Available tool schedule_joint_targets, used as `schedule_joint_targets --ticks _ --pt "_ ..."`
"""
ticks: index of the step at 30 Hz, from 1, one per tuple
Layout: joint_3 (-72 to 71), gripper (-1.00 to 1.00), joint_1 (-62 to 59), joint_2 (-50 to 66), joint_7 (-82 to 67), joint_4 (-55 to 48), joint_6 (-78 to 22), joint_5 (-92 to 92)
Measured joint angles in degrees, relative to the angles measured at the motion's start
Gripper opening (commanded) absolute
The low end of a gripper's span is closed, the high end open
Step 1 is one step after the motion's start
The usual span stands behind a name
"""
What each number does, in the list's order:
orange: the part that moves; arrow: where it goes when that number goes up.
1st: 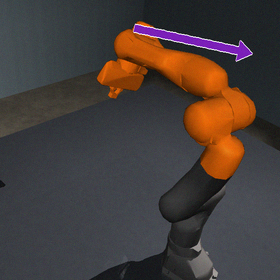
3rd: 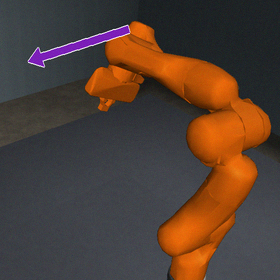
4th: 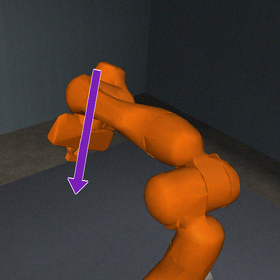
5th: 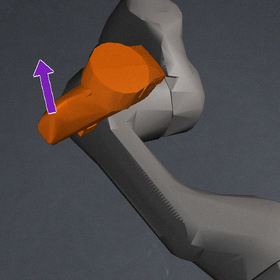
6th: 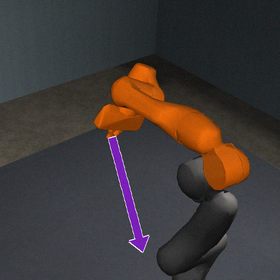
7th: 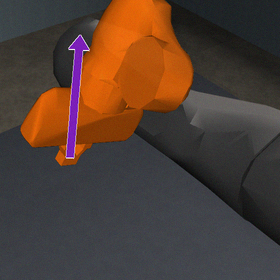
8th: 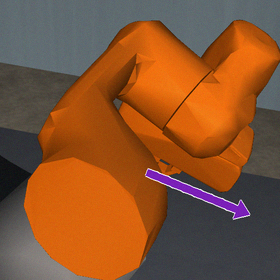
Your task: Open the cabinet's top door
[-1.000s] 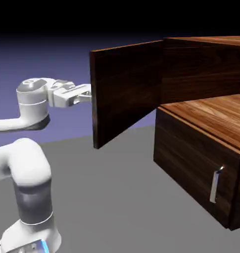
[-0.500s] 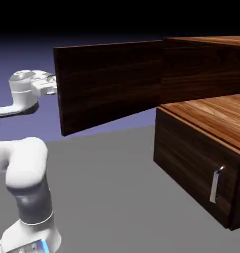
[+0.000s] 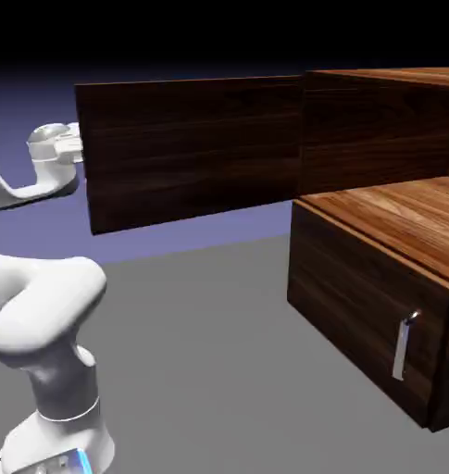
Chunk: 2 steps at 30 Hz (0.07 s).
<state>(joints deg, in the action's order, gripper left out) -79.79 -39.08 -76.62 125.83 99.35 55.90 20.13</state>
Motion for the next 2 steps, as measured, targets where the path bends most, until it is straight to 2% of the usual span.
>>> schedule_joint_targets --ticks 2 --pt "-0.7 -1.0 -3.0 -0.4 -0.9 -4.1 -2.7 -0.1"
